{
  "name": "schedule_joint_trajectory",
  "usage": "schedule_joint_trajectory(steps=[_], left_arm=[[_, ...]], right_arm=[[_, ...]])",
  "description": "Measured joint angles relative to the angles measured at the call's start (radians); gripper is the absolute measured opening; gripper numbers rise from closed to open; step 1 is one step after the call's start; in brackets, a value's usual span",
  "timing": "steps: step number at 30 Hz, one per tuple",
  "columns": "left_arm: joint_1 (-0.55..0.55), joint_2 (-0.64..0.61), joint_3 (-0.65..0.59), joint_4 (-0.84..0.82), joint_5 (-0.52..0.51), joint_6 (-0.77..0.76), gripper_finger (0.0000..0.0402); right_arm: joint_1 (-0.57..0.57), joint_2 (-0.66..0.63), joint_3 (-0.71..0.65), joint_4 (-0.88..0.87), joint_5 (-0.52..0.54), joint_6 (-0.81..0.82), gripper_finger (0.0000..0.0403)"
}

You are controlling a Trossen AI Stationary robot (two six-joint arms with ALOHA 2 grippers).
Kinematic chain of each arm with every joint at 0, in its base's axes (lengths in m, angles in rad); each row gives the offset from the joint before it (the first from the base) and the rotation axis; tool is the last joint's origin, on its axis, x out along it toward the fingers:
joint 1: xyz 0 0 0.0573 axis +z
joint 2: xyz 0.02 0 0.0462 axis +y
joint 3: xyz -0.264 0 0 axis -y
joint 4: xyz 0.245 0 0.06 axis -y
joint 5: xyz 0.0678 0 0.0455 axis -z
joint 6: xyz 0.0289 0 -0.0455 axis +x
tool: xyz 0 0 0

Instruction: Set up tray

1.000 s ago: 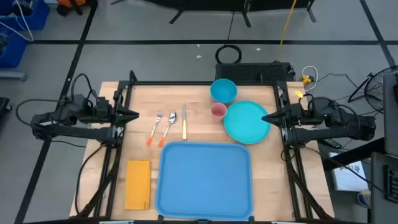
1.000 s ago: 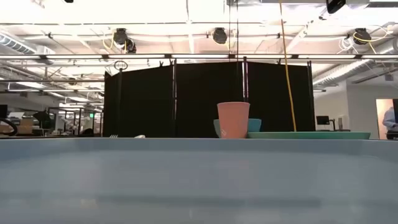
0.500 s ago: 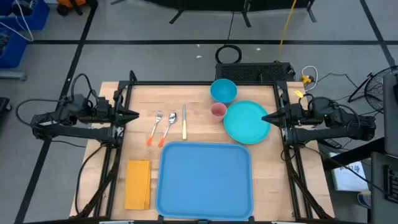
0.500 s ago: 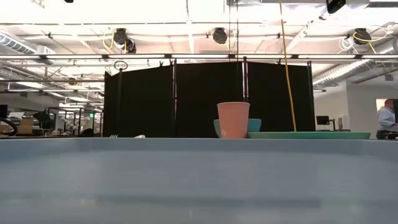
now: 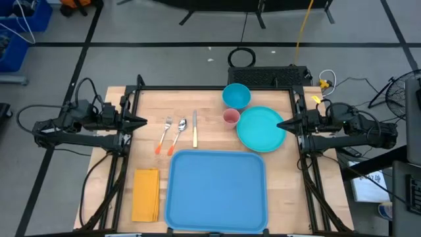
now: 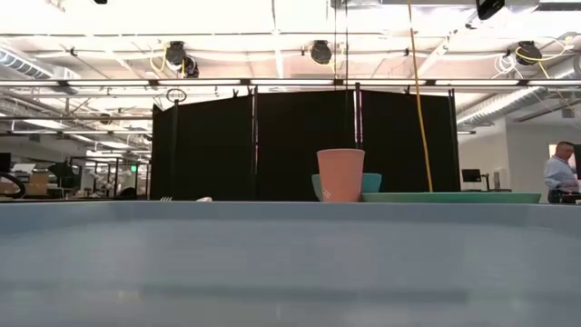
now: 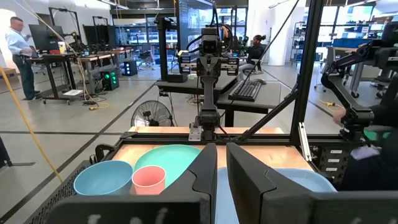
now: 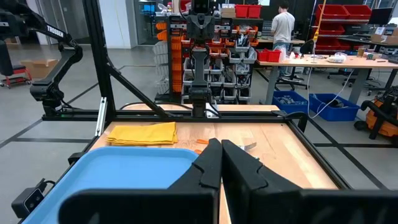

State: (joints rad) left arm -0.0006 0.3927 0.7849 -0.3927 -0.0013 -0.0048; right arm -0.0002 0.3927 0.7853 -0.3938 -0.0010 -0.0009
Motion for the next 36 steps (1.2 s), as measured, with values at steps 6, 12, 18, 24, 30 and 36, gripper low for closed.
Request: schedule_joint_trajectory(steps=[6,12,18,24,30,36], left_arm=[[0.0,0.0,0.0,0.0,0.0,0.0,0.0035],[0.0,0.0,0.0,0.0,0.0,0.0,0.0035],[0.0,0.0,0.0,0.0,0.0,0.0,0.0035],[0.0,0.0,0.0,0.001,0.0,0.002,0.0035],[0.0,0.0,0.0,0.069,-0.043,0.082,0.0035],[-0.001,0.0,0.0,0.178,-0.052,0.015,0.0035]], right_arm=[[0.0,0.0,0.0,0.0,0.0,0.0,0.0],[0.0,0.0,0.0,0.0,0.0,0.0,0.0],[0.0,0.0,0.0,0.0,0.0,0.0,0.0],[0.0,0.0,0.0,0.0,0.0,0.0,0.0],[0.0,0.0,0.0,0.006,0.0,0.042,0.0],[0.0,0.003,0.0,0.055,0.0,0.046,0.0]])
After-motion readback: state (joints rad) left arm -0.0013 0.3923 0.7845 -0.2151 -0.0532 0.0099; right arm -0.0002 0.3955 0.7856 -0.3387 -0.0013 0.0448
